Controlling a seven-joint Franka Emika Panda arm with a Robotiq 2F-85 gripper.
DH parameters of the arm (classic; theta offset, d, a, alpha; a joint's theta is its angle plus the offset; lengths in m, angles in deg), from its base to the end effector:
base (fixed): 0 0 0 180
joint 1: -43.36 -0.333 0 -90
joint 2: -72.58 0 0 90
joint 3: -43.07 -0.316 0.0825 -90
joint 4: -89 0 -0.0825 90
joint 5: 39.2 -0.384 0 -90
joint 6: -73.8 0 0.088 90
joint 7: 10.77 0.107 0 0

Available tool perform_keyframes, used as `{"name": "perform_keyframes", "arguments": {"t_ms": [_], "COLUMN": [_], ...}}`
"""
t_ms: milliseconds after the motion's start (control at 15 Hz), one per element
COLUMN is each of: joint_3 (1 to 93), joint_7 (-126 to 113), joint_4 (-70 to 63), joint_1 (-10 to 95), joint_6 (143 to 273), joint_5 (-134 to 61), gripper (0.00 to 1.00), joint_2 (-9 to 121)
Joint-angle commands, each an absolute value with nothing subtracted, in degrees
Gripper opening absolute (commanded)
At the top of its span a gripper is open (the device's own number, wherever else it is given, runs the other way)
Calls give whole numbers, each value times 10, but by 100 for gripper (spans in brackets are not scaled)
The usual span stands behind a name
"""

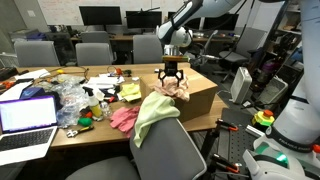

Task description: Take the clothes on the box and put them on the back rest of the chair

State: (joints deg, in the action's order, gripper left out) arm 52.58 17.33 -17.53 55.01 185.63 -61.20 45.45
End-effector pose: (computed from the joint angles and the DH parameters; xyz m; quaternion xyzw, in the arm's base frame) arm 0.5678 -0.1886 0.2444 -0.8404 0.4962 0.1874 0.1116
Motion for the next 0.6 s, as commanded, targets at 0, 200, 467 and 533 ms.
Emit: {"name": "perform_keyframes", "arguments": {"t_ms": [0,200,467,533], "joint_3": [538,544,550,550], "joint_7": [202,234,275,282], "joint_4": [-184,-193,-200,-201], "joint_1": [545,545,540,540], "joint_6": [1876,1907,1937,1941], "joint_5": [-622,-630,-617,-616], "gripper": [100,100,100,98], "joint_2": [458,464,465,465]}}
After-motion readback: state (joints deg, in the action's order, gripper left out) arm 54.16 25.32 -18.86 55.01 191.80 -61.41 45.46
